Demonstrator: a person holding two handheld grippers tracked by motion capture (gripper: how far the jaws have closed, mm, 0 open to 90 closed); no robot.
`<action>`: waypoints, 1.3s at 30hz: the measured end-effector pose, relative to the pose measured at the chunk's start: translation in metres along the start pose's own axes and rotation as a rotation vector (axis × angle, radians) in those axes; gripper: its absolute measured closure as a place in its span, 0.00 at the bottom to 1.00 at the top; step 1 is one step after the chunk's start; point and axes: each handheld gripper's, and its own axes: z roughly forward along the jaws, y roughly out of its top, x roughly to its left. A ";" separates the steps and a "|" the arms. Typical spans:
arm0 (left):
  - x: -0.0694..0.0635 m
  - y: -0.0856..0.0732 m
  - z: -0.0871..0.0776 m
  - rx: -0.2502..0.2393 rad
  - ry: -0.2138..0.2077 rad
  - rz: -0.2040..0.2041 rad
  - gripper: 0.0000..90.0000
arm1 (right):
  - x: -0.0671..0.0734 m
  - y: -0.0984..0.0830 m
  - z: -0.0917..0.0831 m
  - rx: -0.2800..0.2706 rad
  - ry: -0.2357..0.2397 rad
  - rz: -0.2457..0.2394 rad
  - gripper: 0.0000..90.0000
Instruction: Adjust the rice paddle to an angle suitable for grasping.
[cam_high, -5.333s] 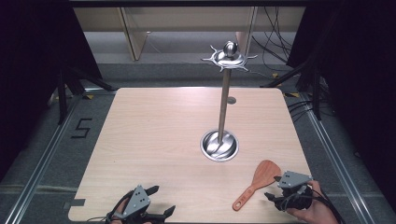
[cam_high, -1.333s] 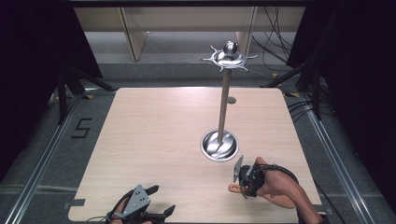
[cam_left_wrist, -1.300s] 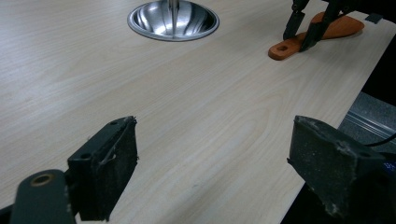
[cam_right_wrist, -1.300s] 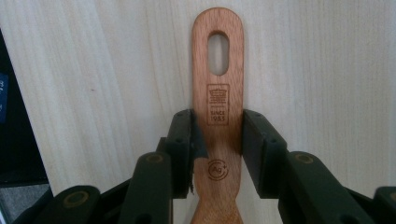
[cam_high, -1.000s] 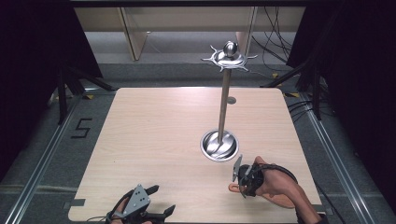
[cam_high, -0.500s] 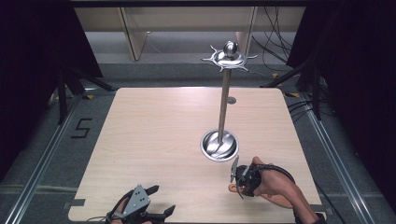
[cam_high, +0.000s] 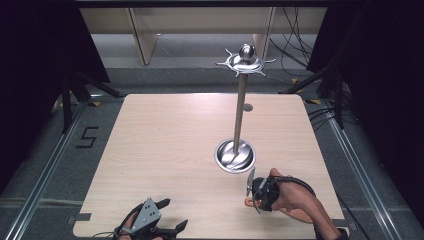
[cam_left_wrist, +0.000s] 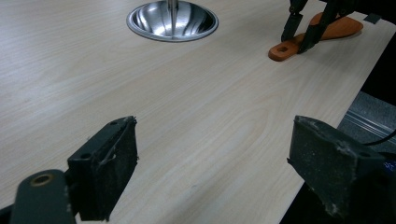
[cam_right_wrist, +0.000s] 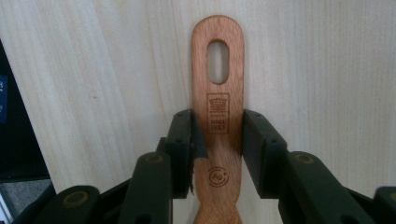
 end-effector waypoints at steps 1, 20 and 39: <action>0.000 0.000 0.000 -0.004 -0.001 -0.003 0.16 | 0.000 0.000 0.000 0.001 -0.005 -0.003 0.74; 0.000 0.000 0.000 -0.001 -0.005 0.003 0.16 | -0.009 -0.037 -0.037 -0.391 -0.063 0.114 0.74; 0.001 0.000 -0.001 0.002 -0.002 0.002 0.16 | -0.019 -0.077 -0.064 -0.634 -0.068 0.254 0.75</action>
